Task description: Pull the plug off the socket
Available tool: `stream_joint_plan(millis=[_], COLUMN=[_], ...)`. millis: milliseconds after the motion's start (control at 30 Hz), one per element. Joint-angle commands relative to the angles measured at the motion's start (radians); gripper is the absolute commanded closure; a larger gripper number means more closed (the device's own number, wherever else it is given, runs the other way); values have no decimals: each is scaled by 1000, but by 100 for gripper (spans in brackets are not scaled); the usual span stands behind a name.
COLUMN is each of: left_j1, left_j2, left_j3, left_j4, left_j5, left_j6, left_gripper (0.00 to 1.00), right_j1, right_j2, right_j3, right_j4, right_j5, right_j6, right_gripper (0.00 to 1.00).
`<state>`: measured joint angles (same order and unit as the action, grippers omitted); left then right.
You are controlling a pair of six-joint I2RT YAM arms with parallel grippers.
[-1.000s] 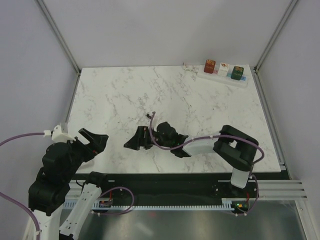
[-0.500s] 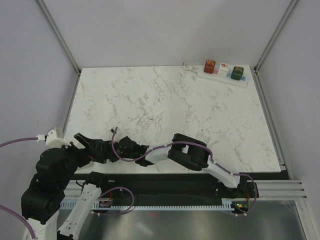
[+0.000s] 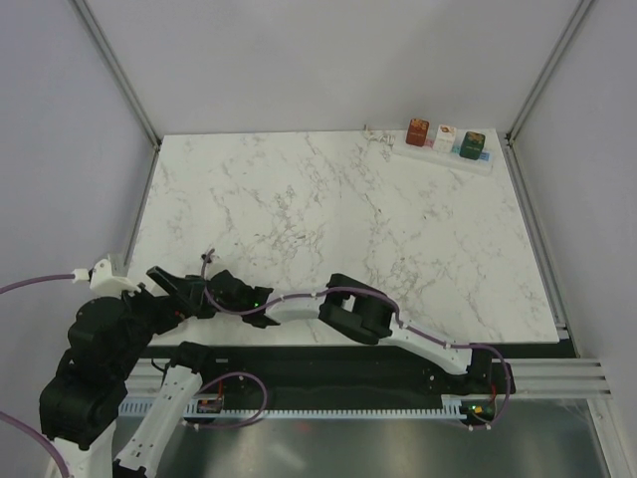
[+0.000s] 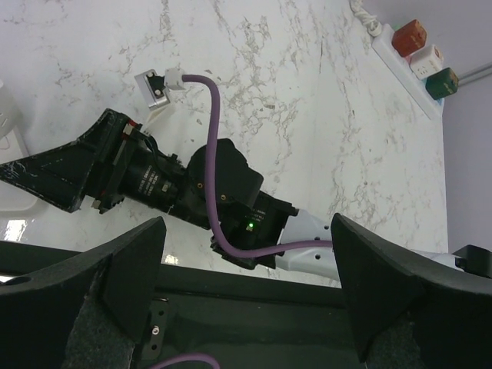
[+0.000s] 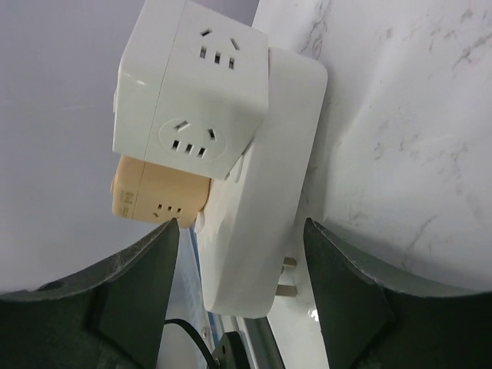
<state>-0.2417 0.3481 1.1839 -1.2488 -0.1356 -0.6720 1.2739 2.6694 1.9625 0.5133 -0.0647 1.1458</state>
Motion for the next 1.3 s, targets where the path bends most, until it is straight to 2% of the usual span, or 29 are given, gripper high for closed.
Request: stream_joint_plan(millis=[0, 200, 267, 433, 467, 533, 633, 700, 733, 833, 1133, 1267], left_j1=[4, 5, 4, 4, 4, 4, 4, 4, 4, 4, 4, 4], left_j2=[-11, -8, -8, 6, 11, 18, 26, 19, 14, -11, 71, 97], left_j3=[26, 39, 37, 11, 3, -4, -20, -33, -41, -56, -89, -125], left_j4=[18, 22, 25, 45, 46, 49, 49, 48, 46, 42, 55, 89], left_j5=[28, 39, 37, 47, 54, 56, 60, 59, 57, 47, 54, 90], left_j6=[31, 32, 34, 37, 38, 43, 46, 48, 43, 19, 18, 15], left_gripper=[5, 5, 5, 5, 5, 5, 5, 5, 5, 5, 6, 7], right_j1=[-21, -30, -31, -53, -57, -64, -73, -77, -77, -87, -160, -209], right_j2=[63, 139, 138, 110, 109, 106, 92, 58, 44, -23, -268, -393], right_j3=[103, 231, 227, 171, 162, 154, 122, 53, 32, -63, -356, -557], right_j4=[-120, -214, -217, -171, -156, -135, -53, 51, 74, 131, 159, 154], right_j5=[-44, -69, -66, -63, -72, -87, -112, -109, -103, -89, -102, -156], right_j6=[26, 42, 42, 45, 42, 37, 28, 23, 19, -9, -101, -167], right_gripper=[26, 29, 37, 45, 53, 56, 74, 81, 89, 100, 100, 100])
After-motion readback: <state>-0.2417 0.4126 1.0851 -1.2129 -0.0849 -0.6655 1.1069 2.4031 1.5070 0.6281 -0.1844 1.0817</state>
